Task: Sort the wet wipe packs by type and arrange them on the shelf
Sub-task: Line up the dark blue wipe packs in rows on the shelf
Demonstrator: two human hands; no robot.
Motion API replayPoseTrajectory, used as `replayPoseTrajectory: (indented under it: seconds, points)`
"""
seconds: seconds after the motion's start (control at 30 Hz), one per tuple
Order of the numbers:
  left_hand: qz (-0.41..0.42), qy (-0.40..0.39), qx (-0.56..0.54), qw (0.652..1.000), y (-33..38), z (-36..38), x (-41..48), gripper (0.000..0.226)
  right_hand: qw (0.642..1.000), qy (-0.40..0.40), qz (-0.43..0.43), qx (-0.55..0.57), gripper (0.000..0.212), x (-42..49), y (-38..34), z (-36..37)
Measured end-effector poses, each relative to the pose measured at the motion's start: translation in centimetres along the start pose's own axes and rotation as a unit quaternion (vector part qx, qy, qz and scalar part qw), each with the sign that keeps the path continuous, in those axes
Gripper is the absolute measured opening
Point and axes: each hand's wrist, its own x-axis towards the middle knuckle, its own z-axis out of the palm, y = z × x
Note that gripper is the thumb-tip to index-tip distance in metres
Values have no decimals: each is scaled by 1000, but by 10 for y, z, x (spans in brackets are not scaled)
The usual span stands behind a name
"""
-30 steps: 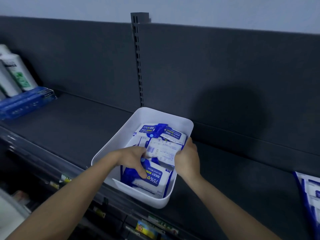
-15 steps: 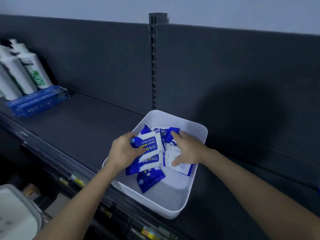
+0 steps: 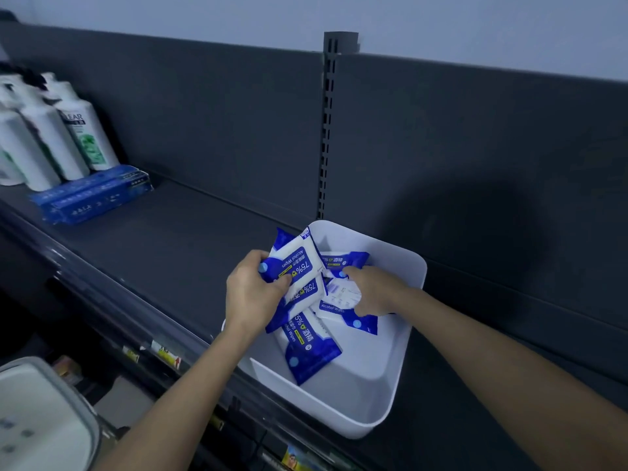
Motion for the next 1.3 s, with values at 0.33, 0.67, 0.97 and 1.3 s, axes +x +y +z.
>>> replayPoseTrajectory:
  seconds: [0.33, 0.67, 0.97, 1.3]
  points:
    - [-74, 40, -185, 979, 9, -15, 5, 25, 932, 260, 104, 231, 31, -16, 5, -23]
    - [-87, -50, -389, 916, 67, 8, -15, 22, 745, 385, 135, 528, 27, -103, 23, -38]
    - [-83, -167, -413, 892, 106, 58, -64, 24, 649, 455, 159, 588, 34, -186, 57, -16]
    - [-90, -196, -370, 904, 124, 127, -108, 28, 692, 469, 287, 468, 31, -228, 127, 42]
